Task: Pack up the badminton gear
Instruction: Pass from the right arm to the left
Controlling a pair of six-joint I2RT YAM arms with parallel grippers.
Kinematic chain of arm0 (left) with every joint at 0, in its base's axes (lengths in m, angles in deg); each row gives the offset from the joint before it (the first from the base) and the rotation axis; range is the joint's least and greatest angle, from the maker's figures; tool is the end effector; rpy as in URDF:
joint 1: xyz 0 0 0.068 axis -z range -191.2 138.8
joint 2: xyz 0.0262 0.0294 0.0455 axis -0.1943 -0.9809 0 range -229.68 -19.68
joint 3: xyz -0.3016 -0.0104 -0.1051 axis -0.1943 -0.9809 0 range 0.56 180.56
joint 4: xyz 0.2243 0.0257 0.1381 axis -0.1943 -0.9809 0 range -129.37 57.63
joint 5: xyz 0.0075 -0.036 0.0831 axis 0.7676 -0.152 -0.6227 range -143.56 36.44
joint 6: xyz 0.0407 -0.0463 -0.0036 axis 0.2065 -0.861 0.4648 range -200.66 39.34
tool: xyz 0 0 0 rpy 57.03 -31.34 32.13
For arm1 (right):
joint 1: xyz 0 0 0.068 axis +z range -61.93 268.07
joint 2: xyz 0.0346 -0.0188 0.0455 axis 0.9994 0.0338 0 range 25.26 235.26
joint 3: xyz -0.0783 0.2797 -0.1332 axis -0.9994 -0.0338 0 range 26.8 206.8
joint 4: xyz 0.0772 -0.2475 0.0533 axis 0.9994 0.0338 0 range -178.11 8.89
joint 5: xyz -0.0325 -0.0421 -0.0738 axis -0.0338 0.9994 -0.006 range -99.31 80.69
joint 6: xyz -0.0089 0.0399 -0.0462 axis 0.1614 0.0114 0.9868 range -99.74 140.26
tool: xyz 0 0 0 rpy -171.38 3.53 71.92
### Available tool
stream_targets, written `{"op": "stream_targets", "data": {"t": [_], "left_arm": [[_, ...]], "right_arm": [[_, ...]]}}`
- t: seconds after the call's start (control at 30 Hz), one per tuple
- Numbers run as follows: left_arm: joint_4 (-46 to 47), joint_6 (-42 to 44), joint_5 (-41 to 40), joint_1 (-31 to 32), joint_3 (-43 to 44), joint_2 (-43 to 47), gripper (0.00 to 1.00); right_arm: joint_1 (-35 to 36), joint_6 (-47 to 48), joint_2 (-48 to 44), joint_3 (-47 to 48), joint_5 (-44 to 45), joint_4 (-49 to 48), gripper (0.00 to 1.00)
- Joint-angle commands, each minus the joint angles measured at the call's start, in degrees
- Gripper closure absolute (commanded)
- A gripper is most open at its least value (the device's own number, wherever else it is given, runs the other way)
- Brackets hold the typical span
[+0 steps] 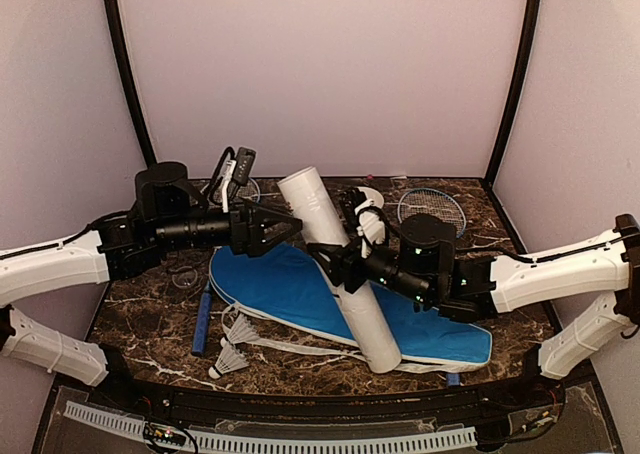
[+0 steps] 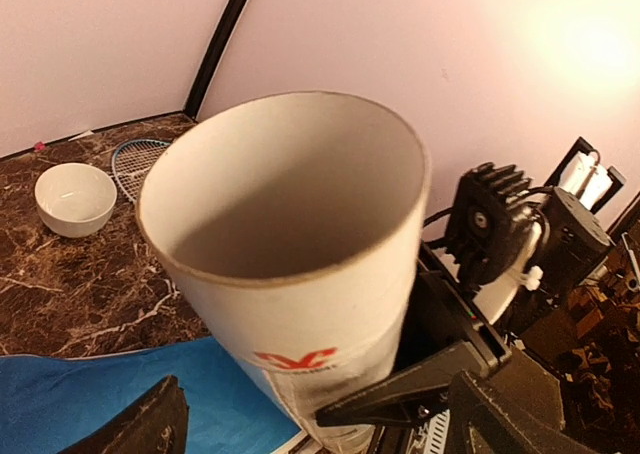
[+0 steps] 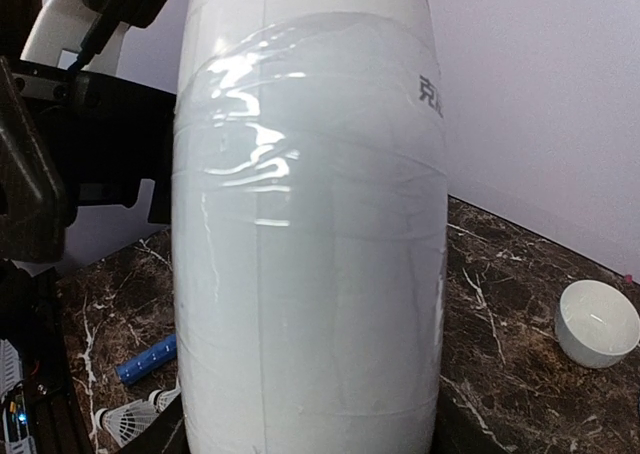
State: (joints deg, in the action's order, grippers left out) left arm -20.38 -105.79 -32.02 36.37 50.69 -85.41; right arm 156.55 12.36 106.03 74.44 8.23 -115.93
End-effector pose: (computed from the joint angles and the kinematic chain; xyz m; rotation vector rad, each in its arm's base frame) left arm 0.1656 -0.2065 0.3816 0.6517 1.6673 -1.2507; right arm 0.1336 0.3006 0.3251 -0.6507 1.5870 0.7511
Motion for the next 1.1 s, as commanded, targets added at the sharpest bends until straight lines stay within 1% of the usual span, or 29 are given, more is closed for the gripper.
{"op": "stream_targets", "data": {"t": [0.0,0.2,0.4,0.77,0.83,0.87,1.0,1.07], "left_arm": [[0.9,-1.8,-7.6,2.0,3.4,-3.2,0.07],[1.5,-3.2,-9.2,3.7,6.4,-7.1,0.05],[6.0,-5.7,-9.2,4.4,6.4,-9.1,0.05],[10.5,-8.1,-10.6,5.2,6.7,-11.5,0.05],[10.6,-8.1,-10.6,5.4,7.0,-11.8,0.1],[10.7,-8.1,-10.7,5.4,7.1,-11.8,0.17],[11.1,-8.2,-10.9,5.6,7.1,-11.5,0.33],[11.3,-8.2,-10.8,5.6,7.5,-11.3,0.39]], "right_arm": [[0.2,-0.6,-0.5,0.1,-0.4,-5.4,0.43],[0.4,0.1,-0.2,0.0,0.2,-6.1,0.43],[0.7,0.5,0.6,0.0,0.9,-7.2,0.42],[1.1,1.0,2.2,0.5,2.1,-7.6,0.41],[1.2,1.0,2.4,0.6,2.7,-7.7,0.4],[1.3,1.0,2.4,0.6,3.0,-7.7,0.4],[1.3,0.8,2.5,0.6,3.9,-7.6,0.39],[1.3,0.8,2.5,0.6,3.9,-7.5,0.35]]}}
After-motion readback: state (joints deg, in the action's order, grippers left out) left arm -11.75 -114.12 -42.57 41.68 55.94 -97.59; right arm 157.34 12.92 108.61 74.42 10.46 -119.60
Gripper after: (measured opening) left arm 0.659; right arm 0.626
